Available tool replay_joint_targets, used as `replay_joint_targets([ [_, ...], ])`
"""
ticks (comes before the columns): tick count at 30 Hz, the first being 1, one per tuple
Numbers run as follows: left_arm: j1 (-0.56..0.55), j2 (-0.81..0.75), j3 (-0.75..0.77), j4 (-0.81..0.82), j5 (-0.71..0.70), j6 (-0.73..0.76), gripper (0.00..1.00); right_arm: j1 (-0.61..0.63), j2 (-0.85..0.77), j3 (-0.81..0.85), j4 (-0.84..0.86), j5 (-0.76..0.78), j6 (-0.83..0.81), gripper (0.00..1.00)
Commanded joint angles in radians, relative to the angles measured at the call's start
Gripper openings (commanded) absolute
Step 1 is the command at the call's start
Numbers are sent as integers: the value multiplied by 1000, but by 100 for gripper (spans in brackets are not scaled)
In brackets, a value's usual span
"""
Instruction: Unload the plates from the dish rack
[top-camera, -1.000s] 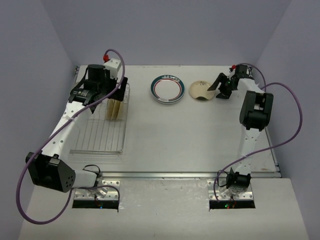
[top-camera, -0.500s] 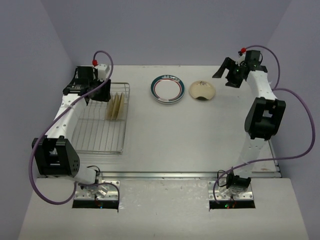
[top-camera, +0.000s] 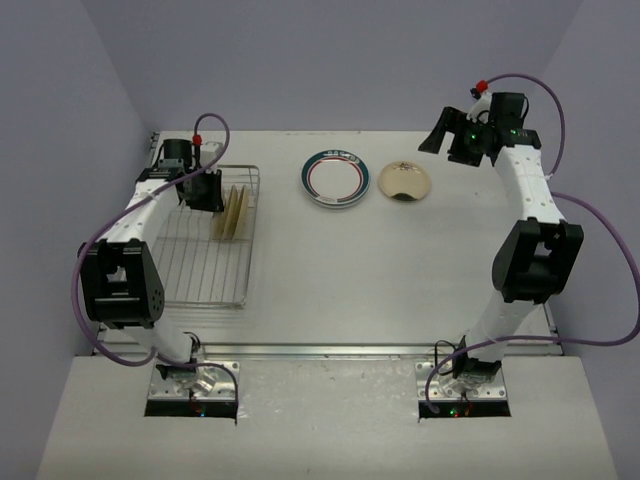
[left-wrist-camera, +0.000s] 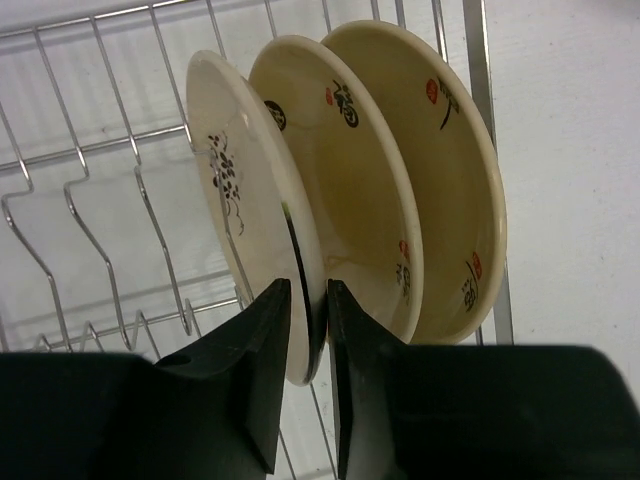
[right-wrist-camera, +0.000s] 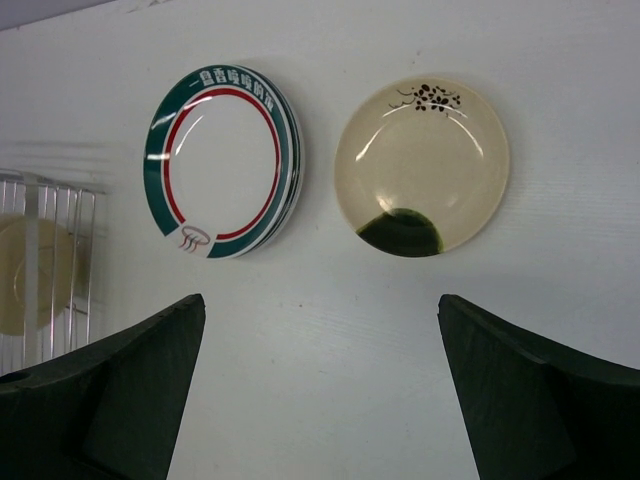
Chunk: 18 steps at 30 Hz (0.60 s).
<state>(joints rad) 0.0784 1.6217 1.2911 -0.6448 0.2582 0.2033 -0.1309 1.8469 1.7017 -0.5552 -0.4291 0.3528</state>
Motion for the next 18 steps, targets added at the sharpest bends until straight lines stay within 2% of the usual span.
replay_joint_targets([
  [1,12,2,24,48,56,-6,12,8,-38,-5,20,-14,-25,99],
  [6,18,6,88,3,68,-30,0,14,-41,-8,17,-25,-18,99],
  [18,40,-40,395,-182,169,-62,0,42,-78,-8,6,-53,8,99],
])
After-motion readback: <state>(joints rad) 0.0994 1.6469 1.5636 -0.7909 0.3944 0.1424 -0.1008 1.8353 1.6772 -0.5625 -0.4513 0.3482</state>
